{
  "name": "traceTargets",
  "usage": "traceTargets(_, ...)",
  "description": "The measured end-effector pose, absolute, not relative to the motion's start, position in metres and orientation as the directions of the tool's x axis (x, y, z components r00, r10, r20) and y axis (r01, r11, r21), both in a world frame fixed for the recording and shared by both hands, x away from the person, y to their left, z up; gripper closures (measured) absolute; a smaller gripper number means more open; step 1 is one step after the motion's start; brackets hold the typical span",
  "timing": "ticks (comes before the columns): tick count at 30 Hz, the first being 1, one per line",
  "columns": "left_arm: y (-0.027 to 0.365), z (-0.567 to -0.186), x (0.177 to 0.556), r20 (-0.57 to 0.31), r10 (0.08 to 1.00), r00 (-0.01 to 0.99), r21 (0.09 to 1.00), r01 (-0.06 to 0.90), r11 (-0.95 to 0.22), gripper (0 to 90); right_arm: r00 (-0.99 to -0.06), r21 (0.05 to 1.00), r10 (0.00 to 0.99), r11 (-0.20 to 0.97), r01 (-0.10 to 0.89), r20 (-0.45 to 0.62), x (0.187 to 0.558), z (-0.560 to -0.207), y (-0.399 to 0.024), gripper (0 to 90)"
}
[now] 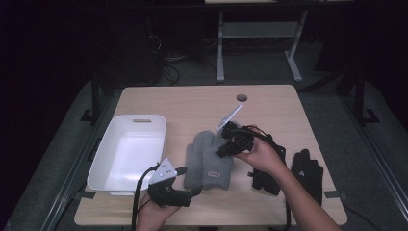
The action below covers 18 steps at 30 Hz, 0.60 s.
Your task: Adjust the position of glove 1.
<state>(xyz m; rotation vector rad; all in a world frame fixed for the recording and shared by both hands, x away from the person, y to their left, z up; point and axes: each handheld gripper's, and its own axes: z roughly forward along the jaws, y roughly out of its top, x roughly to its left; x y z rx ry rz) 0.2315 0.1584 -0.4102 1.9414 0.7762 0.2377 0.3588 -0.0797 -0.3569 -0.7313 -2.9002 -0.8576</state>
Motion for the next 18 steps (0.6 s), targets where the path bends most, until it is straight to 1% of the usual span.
traceTargets(2, 0.160, -0.409, 0.233, -0.150, 0.616, 0.774, 0.855, 0.414, -0.313, 17.1, -0.894, 0.504, 0.418, 0.744, 0.440, 0.163, 0.362, -0.357, -0.070, 85.1)
traceTargets(3, 0.160, -0.409, 0.232, -0.162, 0.622, 0.766, 0.850, 0.428, -0.306, 17.2, -0.895, 0.504, 0.413, 0.744, 0.438, 0.167, 0.364, -0.358, -0.067, 85.2)
traceTargets(7, 0.162, -0.405, 0.234, -0.156, 0.624, 0.766, 0.855, 0.421, -0.303, 17.3, -0.897, 0.501, 0.401, 0.747, 0.437, 0.185, 0.369, -0.361, -0.053, 85.1)
traceTargets(9, 0.162, -0.404, 0.235, -0.164, 0.628, 0.761, 0.857, 0.425, -0.291, 17.3, -0.896, 0.498, 0.396, 0.746, 0.443, 0.203, 0.372, -0.362, -0.047, 85.1)
traceTargets(13, 0.164, -0.404, 0.237, -0.188, 0.633, 0.751, 0.852, 0.445, -0.275, 17.4, -0.899, 0.496, 0.388, 0.750, 0.436, 0.204, 0.375, -0.363, -0.037, 85.1)
traceTargets(14, 0.165, -0.404, 0.238, -0.206, 0.632, 0.748, 0.851, 0.456, -0.262, 17.4, -0.898, 0.489, 0.385, 0.754, 0.439, 0.212, 0.377, -0.365, -0.030, 85.2)
traceTargets(18, 0.167, -0.403, 0.240, -0.202, 0.643, 0.739, 0.854, 0.455, -0.254, 17.5, -0.903, 0.475, 0.378, 0.768, 0.430, 0.206, 0.379, -0.368, -0.021, 85.1)
